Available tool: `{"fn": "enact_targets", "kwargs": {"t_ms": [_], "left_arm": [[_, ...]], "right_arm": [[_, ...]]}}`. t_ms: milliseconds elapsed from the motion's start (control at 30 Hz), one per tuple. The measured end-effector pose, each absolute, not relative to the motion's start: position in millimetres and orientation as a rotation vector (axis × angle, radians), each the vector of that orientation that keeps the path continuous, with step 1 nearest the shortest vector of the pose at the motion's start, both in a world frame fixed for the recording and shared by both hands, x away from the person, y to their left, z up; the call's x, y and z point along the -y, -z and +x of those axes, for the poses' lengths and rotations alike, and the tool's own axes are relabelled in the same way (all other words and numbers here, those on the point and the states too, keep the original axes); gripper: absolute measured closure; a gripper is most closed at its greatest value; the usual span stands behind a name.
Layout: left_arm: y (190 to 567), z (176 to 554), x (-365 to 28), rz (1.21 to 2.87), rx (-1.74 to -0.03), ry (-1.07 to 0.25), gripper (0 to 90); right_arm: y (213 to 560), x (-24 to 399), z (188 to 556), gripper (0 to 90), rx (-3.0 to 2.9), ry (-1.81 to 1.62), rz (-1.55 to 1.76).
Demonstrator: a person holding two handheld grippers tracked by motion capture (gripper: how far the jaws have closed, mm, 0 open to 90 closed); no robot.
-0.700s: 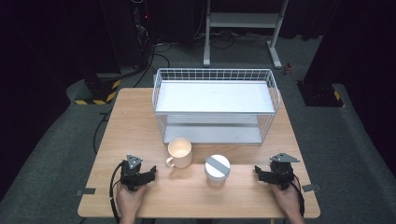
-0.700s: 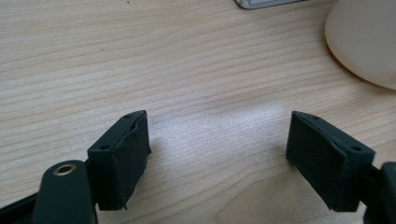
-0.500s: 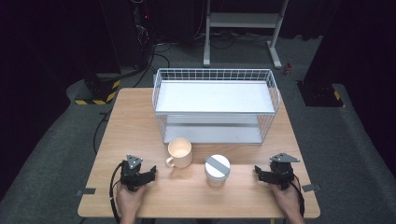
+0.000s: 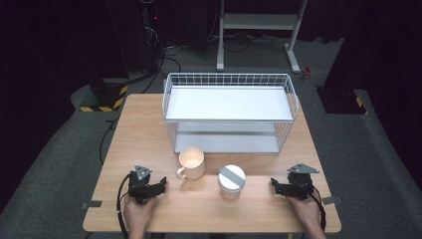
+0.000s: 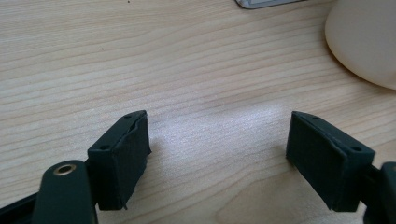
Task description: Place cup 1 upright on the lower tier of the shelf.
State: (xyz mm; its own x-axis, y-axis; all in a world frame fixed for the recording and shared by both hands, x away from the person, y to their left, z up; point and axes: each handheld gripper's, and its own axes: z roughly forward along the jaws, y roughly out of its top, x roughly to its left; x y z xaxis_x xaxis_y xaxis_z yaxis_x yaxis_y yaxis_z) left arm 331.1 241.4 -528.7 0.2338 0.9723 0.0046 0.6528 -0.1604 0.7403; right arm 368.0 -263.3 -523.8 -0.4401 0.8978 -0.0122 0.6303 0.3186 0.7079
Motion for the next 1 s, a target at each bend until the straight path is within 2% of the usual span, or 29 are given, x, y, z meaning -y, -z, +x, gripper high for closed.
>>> {"fn": "enact_targets", "kwargs": {"t_ms": [1000], "left_arm": [[529, 331, -242, 1.888, -1.490, -0.665, 21.9]], "right_arm": [[516, 254, 343, 16.8, -2.225, -1.092, 1.229]]}}
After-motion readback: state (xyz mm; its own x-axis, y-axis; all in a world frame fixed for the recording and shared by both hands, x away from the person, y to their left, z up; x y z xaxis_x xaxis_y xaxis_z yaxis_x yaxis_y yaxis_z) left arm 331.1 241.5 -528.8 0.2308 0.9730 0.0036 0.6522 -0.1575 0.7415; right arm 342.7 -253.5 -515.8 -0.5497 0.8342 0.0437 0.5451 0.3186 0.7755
